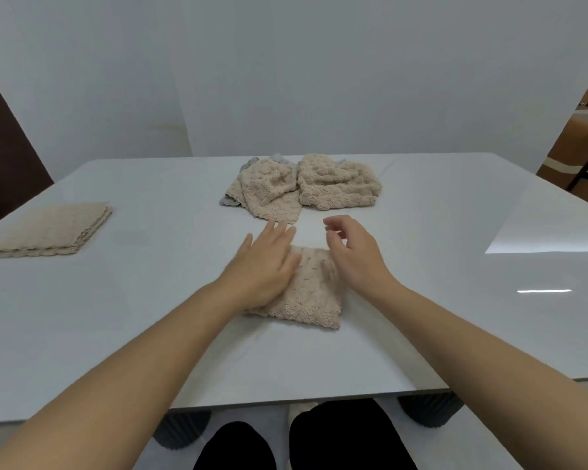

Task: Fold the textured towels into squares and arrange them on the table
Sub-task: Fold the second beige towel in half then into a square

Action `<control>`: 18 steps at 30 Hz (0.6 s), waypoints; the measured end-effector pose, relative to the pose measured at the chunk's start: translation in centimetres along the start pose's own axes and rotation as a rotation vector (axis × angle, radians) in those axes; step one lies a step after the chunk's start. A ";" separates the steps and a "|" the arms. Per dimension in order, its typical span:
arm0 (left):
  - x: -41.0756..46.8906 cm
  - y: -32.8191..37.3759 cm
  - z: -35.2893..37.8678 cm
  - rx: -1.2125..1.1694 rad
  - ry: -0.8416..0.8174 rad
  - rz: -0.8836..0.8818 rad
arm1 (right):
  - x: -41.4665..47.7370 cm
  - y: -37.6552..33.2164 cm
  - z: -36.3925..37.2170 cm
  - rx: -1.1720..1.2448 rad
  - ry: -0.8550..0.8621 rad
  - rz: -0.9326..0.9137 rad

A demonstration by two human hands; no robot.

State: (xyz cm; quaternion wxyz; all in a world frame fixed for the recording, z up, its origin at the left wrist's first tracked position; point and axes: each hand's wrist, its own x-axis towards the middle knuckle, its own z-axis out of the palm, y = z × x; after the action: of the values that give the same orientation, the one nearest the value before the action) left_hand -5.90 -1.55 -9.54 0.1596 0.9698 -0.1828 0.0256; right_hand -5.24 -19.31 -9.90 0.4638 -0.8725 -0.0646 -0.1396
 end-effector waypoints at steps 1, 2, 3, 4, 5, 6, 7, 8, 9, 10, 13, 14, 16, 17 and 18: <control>0.2 -0.3 1.0 0.032 -0.080 -0.020 | -0.3 0.2 -0.7 0.021 0.017 0.052; 0.2 -0.7 1.8 0.041 -0.123 -0.049 | -0.6 0.4 -1.5 0.051 0.018 0.113; 0.2 -1.2 2.4 0.028 -0.132 -0.075 | -1.0 0.5 -2.2 0.099 0.001 0.185; 0.2 -1.4 2.7 0.011 -0.125 -0.089 | -1.4 0.5 -2.9 0.170 -0.034 0.270; 0.1 -1.5 2.9 0.004 -0.114 -0.093 | -1.9 0.4 -3.4 0.263 -0.082 0.359; 0.2 -1.5 2.9 0.006 -0.107 -0.091 | -2.4 0.2 -3.7 0.368 -0.140 0.444; 0.2 -1.4 2.9 0.008 -0.103 -0.090 | -2.7 -0.1 -3.9 0.468 -0.202 0.517; 0.2 -1.4 2.9 0.011 -0.100 -0.090 | -3.0 -0.4 -4.0 0.547 -0.263 0.577; 0.2 -1.4 2.9 0.013 -0.099 -0.091 | -3.1 -0.6 -3.9 0.601 -0.319 0.628; 0.2 -1.5 3.0 0.014 -0.102 -0.091 | -3.2 -0.9 -3.9 0.629 -0.372 0.674; 0.1 -1.5 2.9 0.012 -0.111 -0.090 | -3.2 -1.3 -3.8 0.570 -0.540 0.793; 0.1 -1.5 2.9 0.013 -0.114 -0.089 | -3.2 -1.4 -3.9 0.517 -0.594 0.803; 0.1 -1.4 2.7 0.016 -0.126 -0.089 | -3.3 -1.6 -3.9 0.406 -0.662 0.736; 0.1 -1.4 2.7 0.018 -0.132 -0.089 | -3.4 -1.7 -3.8 0.354 -0.673 0.653; 0.1 -1.3 2.6 0.023 -0.138 -0.087 | -3.6 -1.7 -3.6 0.311 -0.664 0.550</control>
State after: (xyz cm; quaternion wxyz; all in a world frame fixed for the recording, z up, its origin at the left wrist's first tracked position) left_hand -5.33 -1.25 -12.41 0.1365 0.9780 -0.1509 -0.0460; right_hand -9.72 -21.28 -7.68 0.5633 -0.7746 0.0042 0.2874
